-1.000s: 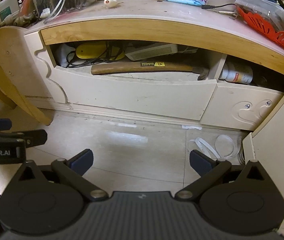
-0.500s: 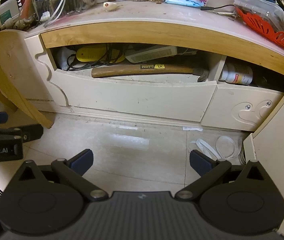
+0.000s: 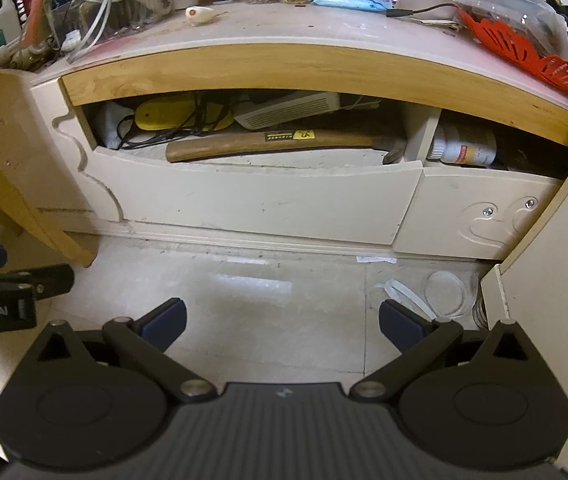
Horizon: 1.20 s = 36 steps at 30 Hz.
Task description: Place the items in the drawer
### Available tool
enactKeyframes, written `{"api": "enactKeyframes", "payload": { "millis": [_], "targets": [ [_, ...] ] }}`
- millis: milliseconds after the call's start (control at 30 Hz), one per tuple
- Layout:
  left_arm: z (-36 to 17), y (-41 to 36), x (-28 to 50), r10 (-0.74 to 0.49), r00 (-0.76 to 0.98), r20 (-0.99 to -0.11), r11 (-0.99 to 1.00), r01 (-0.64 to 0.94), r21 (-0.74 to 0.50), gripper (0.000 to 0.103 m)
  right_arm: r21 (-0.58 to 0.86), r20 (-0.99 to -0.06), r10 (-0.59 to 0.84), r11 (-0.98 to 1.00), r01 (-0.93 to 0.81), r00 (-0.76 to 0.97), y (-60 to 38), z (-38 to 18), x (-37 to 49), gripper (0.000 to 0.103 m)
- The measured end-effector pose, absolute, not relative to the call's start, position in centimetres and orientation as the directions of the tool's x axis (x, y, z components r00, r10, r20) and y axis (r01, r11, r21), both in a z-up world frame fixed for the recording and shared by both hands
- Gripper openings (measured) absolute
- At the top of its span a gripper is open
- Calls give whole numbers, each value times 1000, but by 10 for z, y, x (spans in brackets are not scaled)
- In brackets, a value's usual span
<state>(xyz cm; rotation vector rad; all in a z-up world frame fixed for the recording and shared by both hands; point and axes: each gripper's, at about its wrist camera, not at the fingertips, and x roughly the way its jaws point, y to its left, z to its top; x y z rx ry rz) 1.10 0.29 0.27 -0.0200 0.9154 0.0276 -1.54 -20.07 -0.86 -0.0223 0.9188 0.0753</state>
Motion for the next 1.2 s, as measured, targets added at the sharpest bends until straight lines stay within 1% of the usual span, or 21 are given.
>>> {"api": "enactKeyframes", "payload": {
  "millis": [200, 333, 433, 933, 1200],
  "targets": [
    [1, 10, 19, 10, 614, -789, 997, -69, -42, 91, 6, -789, 46, 998, -67, 613, -202, -12, -5, 103],
    [-5, 17, 26, 2, 602, -798, 989, -121, -88, 91, 6, -786, 43, 998, -62, 617, -202, -15, 2, 103],
    [-10, 21, 32, 17, 587, -810, 982, -164, -98, 91, 8, -784, 41, 998, -56, 620, -202, -18, 7, 103],
    [-30, 24, 67, 85, 571, -816, 990, -144, 2, 91, 19, -778, 40, 999, -40, 627, -208, -29, 41, 103],
    [-42, 23, 91, 110, 582, -806, 993, -101, 63, 91, 4, -772, 29, 999, -41, 635, -209, -37, 68, 103]
  ]
}}
